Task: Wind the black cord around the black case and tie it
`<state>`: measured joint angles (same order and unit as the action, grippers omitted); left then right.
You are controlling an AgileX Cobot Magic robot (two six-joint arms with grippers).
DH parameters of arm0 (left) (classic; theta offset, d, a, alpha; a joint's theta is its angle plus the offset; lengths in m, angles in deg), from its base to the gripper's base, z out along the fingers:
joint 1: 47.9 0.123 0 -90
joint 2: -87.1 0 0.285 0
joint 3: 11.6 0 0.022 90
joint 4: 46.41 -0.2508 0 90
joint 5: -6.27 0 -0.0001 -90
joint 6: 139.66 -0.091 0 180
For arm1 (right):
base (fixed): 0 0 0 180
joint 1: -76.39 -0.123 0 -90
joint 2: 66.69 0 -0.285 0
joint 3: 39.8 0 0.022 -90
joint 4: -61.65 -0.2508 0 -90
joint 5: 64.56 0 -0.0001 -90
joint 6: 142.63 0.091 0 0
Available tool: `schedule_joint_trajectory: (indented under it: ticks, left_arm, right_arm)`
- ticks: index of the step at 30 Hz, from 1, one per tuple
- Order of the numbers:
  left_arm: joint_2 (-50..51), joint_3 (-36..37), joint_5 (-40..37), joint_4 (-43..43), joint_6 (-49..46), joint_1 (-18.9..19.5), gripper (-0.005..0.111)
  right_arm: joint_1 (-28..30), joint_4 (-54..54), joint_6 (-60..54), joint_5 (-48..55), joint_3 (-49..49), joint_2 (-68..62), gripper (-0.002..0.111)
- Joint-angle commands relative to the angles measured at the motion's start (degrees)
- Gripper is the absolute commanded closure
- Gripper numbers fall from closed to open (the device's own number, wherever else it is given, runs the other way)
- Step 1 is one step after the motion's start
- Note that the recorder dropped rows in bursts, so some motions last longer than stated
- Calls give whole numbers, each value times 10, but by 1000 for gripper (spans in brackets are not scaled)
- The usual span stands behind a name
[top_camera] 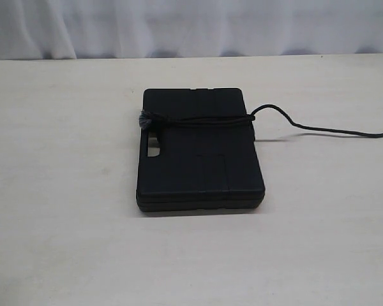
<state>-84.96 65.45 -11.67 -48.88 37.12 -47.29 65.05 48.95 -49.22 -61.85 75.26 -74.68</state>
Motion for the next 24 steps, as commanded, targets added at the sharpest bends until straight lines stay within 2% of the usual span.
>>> schedule_joint_trajectory:
  ticks: [1,4,10,17,22,24]
  left_arm:
    - [-2,2,5,0,-2,0,107]
    - [-2,2,5,0,-2,0,107]
    - [-2,2,5,0,-2,0,107]
    - [-2,2,5,0,-2,0,107]
    - [-2,2,5,0,-2,0,107]
    - [-2,2,5,0,-2,0,107]
  right_arm:
    - [-1,85,127,-124,-60,2,104]
    - [-1,127,207,-159,-92,2,104]
    - [-1,127,384,-209,-123,2,104]
    - [-1,127,631,-114,-123,2,104]
    - [-1,227,787,-27,-123,2,104]
    - [-1,233,807,-7,-123,2,104]
